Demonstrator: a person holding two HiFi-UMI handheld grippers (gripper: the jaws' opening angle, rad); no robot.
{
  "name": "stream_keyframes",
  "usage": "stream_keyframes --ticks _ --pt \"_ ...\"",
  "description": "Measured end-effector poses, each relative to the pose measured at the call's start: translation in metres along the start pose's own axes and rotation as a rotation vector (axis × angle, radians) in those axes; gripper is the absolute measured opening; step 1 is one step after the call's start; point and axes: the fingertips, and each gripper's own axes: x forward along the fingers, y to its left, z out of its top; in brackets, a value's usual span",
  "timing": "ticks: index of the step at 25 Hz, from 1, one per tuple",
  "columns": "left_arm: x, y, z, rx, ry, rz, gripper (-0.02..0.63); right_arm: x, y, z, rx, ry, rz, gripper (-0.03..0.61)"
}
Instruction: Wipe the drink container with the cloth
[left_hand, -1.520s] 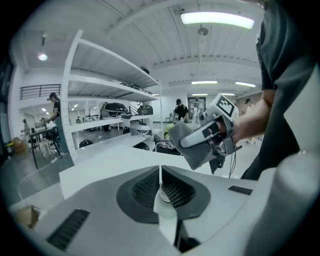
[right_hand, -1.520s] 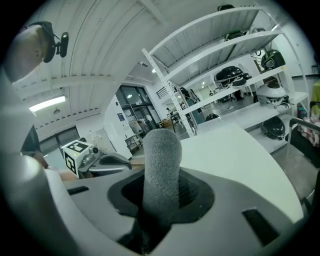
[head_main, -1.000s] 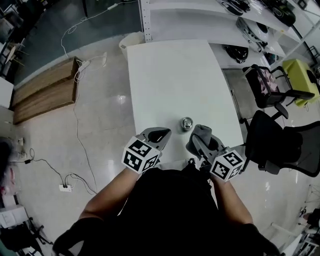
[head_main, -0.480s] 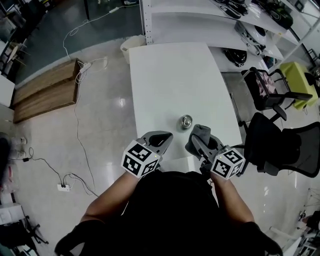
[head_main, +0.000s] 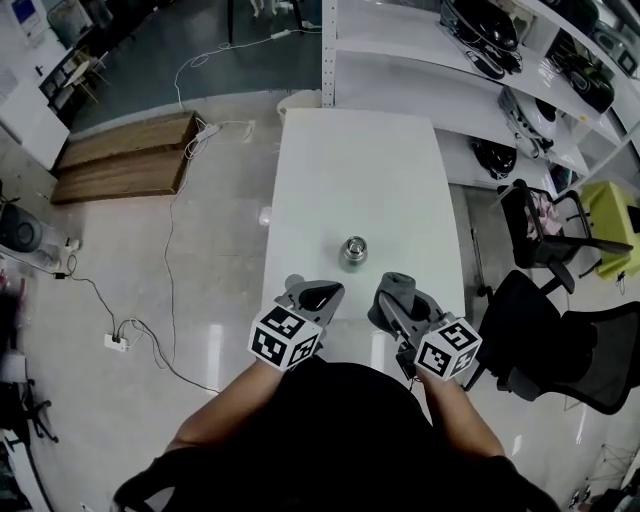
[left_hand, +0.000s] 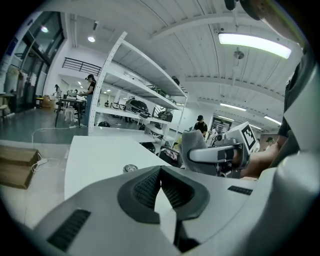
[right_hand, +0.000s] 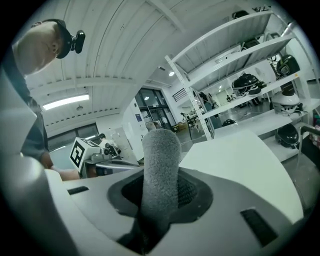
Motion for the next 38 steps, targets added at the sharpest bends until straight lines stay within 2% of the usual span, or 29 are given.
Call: stream_keyframes --ticks 6,12,17,22,30,38 --pt "-0.002 -0.059 -0.01 -0.01 -0.029 0.078 0.017 -0.058 0.007 -0.01 -0.007 -0.001 0.066 0.103" --pt "-0.018 -0.089 -0.025 -0.053 -0.059 0.171 0.017 -0.098 0.01 -0.04 -0.001 0.06 0.118 0.103" --pt "-0.023 -0.117 -0.04 -0.056 -0.033 0.176 0.017 -0.11 0.018 -0.041 -0.022 0.058 0.141 0.103" --pt "-0.017 -0.135 -0.047 -0.034 -0.019 0.145 0.017 -0.116 0.03 -0.04 -0.057 0.048 0.149 0.103" --pt "-0.025 -0.145 -0.047 -0.015 -0.036 0.155 0.017 -0.126 0.034 -0.046 -0.067 0.04 0.139 0.103" --pt "-0.036 -0.139 -0.047 -0.035 -0.051 0.195 0.017 -0.13 0.037 -0.054 -0.053 0.045 0.144 0.103"
